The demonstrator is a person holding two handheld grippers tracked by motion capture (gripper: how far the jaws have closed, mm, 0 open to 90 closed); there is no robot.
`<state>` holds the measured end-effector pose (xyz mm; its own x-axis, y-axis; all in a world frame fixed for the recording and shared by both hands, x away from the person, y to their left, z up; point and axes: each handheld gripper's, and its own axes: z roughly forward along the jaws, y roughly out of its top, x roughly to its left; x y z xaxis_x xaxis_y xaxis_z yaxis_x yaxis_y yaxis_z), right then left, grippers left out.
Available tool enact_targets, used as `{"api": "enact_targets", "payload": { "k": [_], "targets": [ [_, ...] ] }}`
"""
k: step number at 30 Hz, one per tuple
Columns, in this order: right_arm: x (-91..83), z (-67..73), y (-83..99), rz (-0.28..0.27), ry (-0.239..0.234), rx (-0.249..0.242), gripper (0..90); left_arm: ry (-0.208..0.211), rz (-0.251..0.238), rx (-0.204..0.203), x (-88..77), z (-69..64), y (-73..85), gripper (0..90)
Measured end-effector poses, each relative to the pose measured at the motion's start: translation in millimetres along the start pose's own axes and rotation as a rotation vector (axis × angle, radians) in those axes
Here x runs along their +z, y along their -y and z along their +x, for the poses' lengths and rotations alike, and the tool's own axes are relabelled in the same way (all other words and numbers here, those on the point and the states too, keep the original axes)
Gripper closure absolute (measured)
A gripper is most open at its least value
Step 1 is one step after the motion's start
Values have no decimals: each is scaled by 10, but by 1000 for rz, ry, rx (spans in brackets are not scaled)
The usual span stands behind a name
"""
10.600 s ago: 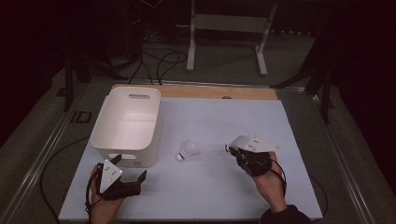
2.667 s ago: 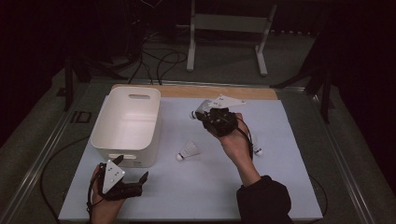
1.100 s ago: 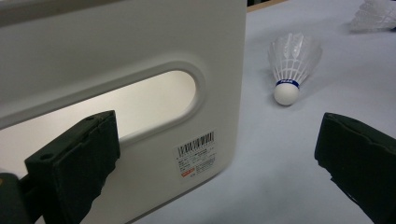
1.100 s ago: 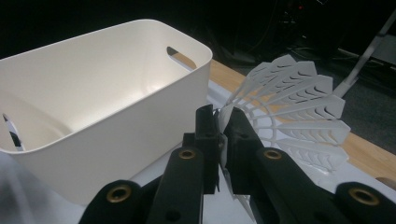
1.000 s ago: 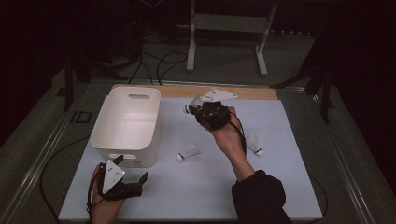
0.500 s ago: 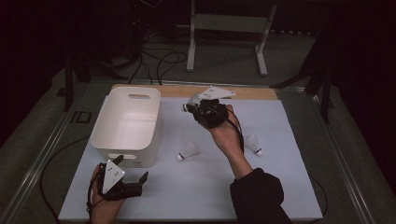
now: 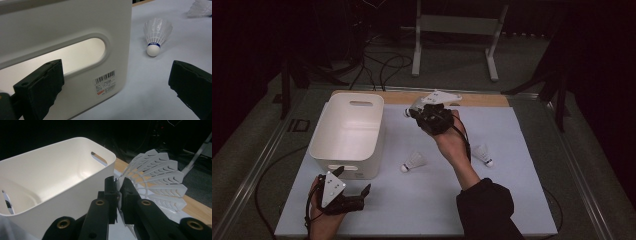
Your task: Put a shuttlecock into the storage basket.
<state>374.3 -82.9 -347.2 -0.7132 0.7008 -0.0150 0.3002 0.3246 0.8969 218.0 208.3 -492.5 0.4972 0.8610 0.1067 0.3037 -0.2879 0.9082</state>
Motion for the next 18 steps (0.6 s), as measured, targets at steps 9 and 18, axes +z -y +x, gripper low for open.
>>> {"api": "enact_targets", "payload": {
  "k": [9,18],
  "targets": [
    [36,14,-63,-8,-4,-9,851,1,-3,-2,-2,0,0,6],
    [65,19,-114,-13,-9,-20,850,1,-3,-1,-3,-1,0,6]
  ]
}}
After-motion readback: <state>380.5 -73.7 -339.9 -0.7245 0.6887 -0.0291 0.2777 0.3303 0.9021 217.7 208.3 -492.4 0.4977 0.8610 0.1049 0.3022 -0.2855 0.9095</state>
